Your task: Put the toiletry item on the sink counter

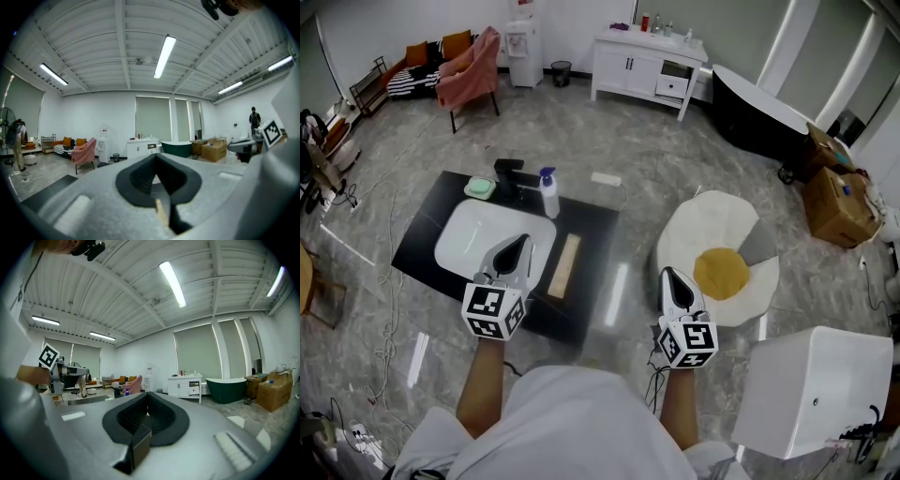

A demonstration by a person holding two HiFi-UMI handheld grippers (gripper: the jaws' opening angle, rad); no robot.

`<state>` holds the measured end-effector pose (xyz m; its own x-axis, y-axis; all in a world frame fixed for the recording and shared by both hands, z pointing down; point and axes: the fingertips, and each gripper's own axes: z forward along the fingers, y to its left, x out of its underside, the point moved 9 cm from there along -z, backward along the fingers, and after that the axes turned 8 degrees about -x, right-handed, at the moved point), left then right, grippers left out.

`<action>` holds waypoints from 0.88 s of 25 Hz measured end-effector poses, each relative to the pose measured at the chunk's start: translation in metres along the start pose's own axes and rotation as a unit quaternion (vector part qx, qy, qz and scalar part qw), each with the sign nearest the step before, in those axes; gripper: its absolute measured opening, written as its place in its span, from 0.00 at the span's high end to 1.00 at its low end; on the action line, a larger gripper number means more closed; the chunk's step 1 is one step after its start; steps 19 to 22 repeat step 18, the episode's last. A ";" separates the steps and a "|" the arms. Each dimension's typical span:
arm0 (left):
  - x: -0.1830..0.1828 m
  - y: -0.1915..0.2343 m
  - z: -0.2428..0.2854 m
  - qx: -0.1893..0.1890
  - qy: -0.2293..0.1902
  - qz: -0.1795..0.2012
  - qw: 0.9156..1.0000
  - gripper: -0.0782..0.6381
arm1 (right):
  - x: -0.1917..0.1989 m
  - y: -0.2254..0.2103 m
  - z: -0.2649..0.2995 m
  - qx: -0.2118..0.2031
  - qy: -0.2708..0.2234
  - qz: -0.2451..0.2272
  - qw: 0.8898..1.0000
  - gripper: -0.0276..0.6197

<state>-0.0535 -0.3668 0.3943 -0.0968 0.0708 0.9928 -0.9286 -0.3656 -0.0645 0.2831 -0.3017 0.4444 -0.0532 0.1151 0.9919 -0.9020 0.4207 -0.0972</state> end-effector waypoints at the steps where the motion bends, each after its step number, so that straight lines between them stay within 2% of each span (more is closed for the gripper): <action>1: 0.000 0.000 -0.001 -0.001 0.000 0.000 1.000 0.89 | 0.000 0.000 0.000 0.000 -0.001 0.000 1.000 0.95; 22: -0.003 0.000 -0.007 0.010 -0.002 0.011 1.000 0.89 | 0.002 0.000 -0.007 0.009 -0.004 0.002 1.000 0.95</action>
